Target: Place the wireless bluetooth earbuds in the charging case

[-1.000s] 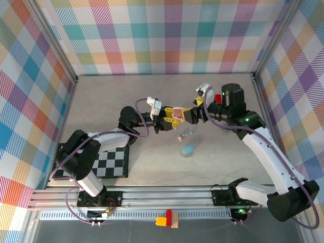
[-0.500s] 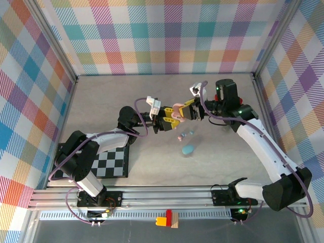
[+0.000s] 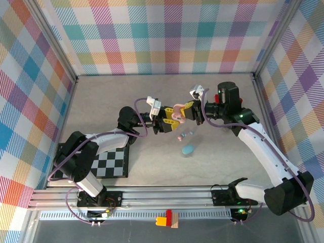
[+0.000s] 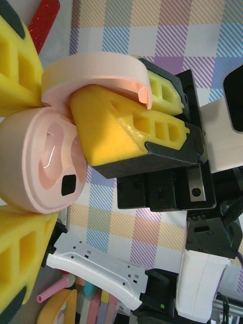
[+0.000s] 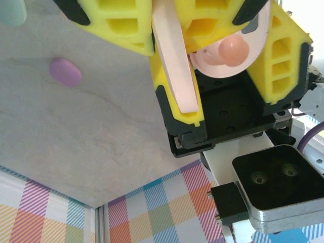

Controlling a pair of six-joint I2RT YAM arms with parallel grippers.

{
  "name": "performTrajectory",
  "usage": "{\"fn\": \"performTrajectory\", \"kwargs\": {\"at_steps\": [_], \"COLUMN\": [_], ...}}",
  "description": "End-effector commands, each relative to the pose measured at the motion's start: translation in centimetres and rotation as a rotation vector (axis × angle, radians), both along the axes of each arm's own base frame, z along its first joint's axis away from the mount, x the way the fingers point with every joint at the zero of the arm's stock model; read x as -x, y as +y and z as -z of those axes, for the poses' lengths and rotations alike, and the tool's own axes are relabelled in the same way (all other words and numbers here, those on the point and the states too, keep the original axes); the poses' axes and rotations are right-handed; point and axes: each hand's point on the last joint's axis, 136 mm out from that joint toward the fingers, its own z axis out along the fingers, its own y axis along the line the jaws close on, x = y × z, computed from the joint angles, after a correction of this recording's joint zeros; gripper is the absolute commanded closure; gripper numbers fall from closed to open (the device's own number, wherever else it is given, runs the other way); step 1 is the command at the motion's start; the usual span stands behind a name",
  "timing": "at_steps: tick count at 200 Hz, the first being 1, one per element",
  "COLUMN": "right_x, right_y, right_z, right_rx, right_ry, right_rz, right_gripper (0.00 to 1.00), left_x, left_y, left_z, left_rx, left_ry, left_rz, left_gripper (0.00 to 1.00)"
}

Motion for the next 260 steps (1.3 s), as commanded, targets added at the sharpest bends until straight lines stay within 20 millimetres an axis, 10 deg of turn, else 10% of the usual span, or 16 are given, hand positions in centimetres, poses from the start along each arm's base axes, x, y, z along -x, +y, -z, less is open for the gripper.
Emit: {"fn": "performTrajectory", "kwargs": {"at_steps": [1, 93, 260], "right_x": [-0.2, -0.2, 0.5], "right_y": [-0.2, 0.5, 0.9], "right_z": [-1.8, -1.9, -1.4], "right_rx": [-0.028, 0.022, 0.048], "right_ry": [-0.122, -0.247, -0.253], "right_rz": [0.012, 0.038, 0.007], "right_gripper": [1.00, 1.00, 1.00], "left_x": [1.1, 0.6, 0.9], "left_y": [0.4, 0.1, 0.0], "left_z": [-1.6, -1.6, -1.9], "left_rx": [0.033, 0.035, 0.038], "left_ry": [-0.061, -0.031, -0.027], "left_rz": [0.033, 0.025, 0.034], "left_gripper": [0.50, 0.44, 0.64]}}
